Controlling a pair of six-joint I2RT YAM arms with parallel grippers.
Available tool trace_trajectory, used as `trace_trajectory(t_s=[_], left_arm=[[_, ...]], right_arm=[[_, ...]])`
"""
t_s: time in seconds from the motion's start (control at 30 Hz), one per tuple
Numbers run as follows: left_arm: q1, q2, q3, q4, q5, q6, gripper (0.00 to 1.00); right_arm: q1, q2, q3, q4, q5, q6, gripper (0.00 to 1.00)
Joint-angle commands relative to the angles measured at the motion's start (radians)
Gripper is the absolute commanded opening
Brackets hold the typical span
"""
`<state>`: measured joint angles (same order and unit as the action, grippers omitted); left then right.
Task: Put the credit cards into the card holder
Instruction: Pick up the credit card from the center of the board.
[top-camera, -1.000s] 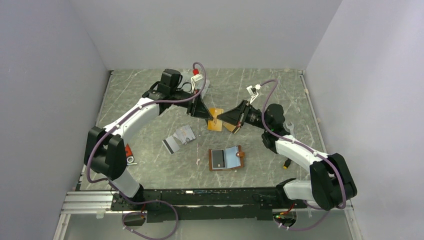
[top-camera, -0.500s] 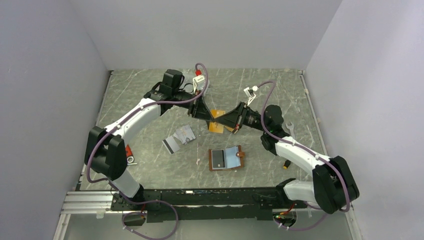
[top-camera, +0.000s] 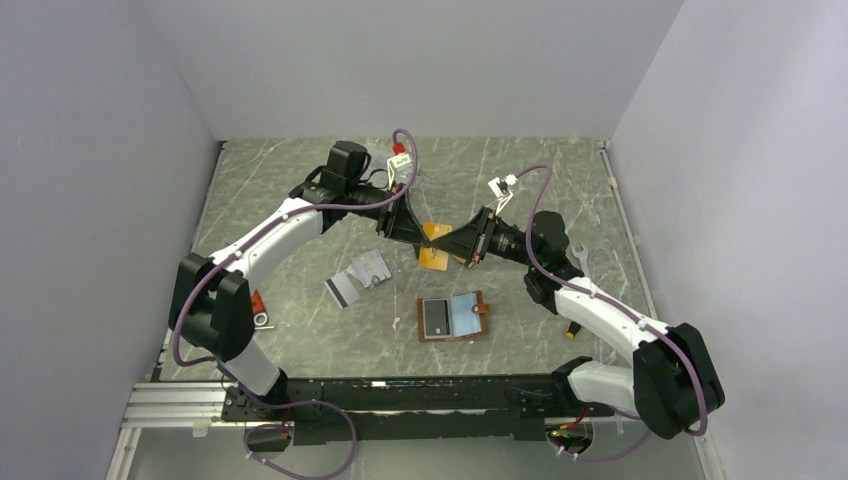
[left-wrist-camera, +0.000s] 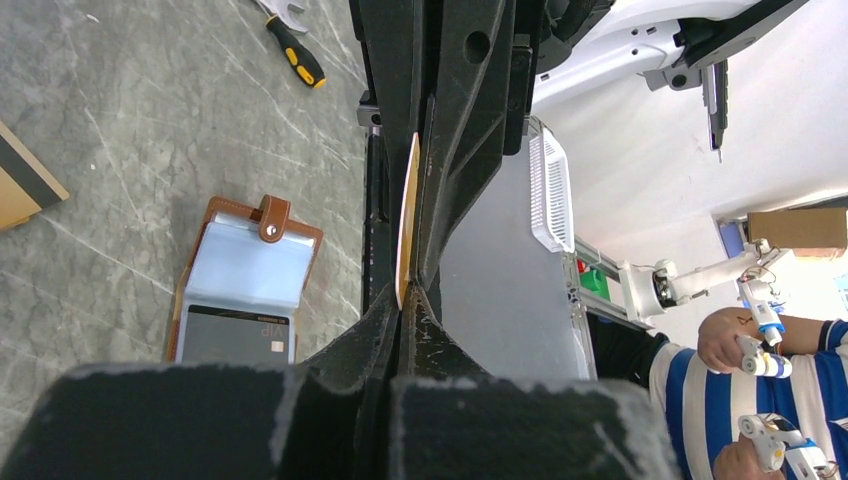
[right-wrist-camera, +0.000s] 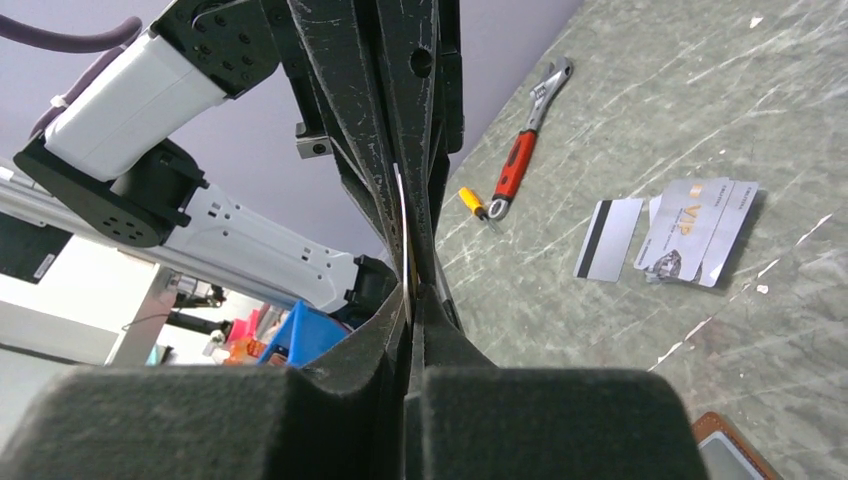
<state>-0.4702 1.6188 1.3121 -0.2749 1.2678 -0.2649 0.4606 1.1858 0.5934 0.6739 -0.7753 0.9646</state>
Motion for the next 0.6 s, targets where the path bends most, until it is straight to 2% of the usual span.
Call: trace_trajectory(t_s=[0.0, 0.07, 0.33, 0.47, 0.57], left_arm=[[0.016, -0.048, -0.004, 0.042, -0.062, 0.050, 0.01], [0.019, -0.051, -0.005, 0.048, -0.057, 0.047, 0.00], [0.020, -0.051, 0.003, 0.020, -0.053, 0.073, 0.00], [0.020, -0.055, 0.003, 0.027, -0.050, 0.062, 0.00], [0.019, -0.056, 0.009, 0.018, -0.052, 0.067, 0.00]], right_arm=[[0.009, -0.064, 0.010, -0.023, -0.049, -0.013, 0.05], [0.006, -0.078, 0.009, -0.042, -0.047, -0.022, 0.13], [-0.004, -0.118, 0.025, -0.166, -0.037, -0.081, 0.24], [-0.004, -0.116, 0.033, -0.181, -0.041, -0.090, 0.22], [-0.005, -0.118, 0.030, -0.176, -0.039, -0.085, 0.09]])
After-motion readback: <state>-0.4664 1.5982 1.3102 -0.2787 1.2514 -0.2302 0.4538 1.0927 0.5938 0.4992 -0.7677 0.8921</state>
